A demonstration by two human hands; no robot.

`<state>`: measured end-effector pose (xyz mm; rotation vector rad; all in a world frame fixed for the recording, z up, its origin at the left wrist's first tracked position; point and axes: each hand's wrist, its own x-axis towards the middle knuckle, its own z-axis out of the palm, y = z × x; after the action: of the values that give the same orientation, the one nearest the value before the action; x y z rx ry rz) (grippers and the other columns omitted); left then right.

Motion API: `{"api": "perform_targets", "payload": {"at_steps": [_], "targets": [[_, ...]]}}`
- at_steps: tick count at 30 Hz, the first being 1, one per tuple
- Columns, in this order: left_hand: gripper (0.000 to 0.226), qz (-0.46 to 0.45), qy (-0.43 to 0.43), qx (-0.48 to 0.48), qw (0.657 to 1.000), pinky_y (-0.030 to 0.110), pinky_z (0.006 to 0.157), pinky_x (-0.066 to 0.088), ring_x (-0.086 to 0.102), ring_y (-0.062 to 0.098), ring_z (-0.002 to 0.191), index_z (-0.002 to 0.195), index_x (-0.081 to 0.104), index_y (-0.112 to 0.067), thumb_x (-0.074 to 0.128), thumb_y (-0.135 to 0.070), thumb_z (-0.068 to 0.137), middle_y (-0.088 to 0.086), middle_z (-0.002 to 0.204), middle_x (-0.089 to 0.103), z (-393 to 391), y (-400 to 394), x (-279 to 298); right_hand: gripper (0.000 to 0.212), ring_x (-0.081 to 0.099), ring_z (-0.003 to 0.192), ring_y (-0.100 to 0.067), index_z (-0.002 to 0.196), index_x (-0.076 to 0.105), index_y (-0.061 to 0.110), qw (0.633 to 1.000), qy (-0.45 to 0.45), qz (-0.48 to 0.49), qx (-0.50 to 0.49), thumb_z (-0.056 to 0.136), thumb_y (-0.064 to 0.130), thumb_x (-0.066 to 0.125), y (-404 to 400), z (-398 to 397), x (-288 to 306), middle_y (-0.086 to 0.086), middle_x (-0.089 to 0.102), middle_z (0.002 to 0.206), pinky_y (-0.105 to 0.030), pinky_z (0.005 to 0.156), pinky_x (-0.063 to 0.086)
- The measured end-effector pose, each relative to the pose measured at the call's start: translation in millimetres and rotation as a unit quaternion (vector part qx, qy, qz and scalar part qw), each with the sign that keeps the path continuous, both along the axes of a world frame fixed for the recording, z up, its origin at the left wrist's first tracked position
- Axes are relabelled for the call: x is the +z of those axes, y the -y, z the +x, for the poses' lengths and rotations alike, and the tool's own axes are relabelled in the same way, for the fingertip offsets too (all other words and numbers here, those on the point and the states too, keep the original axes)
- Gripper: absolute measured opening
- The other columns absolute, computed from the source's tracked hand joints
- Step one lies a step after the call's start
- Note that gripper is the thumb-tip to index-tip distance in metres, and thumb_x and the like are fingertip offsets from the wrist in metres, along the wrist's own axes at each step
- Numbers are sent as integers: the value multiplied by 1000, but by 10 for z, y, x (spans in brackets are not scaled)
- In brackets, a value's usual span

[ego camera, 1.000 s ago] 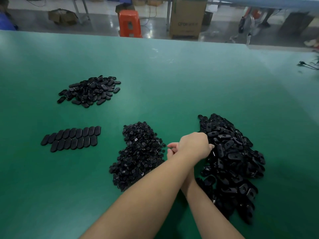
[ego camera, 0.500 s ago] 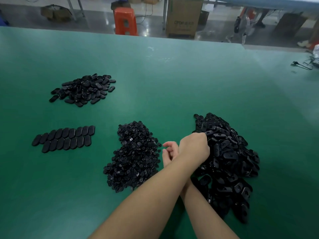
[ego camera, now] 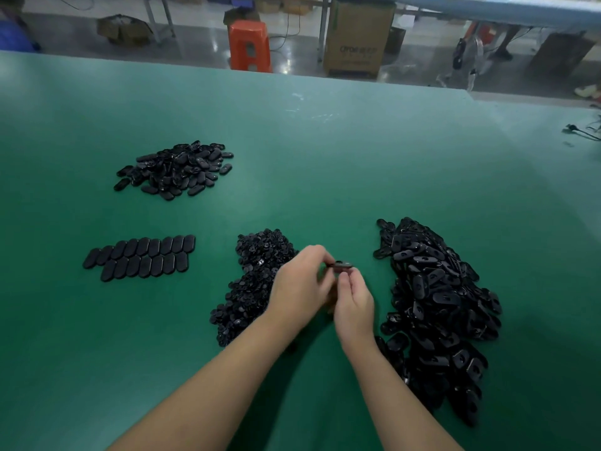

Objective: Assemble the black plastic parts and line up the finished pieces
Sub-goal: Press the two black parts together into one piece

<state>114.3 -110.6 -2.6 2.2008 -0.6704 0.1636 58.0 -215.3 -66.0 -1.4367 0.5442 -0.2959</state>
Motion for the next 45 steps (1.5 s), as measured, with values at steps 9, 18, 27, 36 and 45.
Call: {"api": "perform_targets", "payload": {"at_steps": [9,18,27,36,45], "targets": [[13,49,58,-42,996,35,60,52,60,17,74,94,64,-14,69,-5,86,-4,97,63,8,-246,-211,15,72,68,-23,96,64,16,997,-16,-74,-12,105,18,52,-38,25,66,-1,75,84,-36,62,59],[15,126,-19,146,981,27,65,42,61,15,81,107,71,-24,62,-27,95,-8,109,61,377,-610,-29,20,70,67,-14,105,64,30,995,-7,-97,-15,104,12,54,-56,8,153,7,74,87,-25,62,57],[21,256,-105,196,941,34,74,49,63,25,96,114,71,-26,60,-31,97,0,111,62,706,-1005,-50,24,69,70,-12,112,64,36,991,-18,-134,-5,104,16,55,-54,11,146,6,73,87,-29,68,61],[28,262,-157,158,939,43,89,55,65,27,103,119,71,-21,67,-31,94,6,121,66,778,-1131,-75,24,69,66,-11,106,63,40,986,-24,-163,-6,103,17,56,-65,9,166,9,74,86,-28,63,60],[7,217,-148,180,948,36,75,54,60,22,85,97,71,-28,68,-33,94,1,105,57,755,-1124,-122,22,69,66,-11,108,64,37,986,-30,-163,-4,103,17,57,-66,8,174,8,74,88,-27,63,59]]}}
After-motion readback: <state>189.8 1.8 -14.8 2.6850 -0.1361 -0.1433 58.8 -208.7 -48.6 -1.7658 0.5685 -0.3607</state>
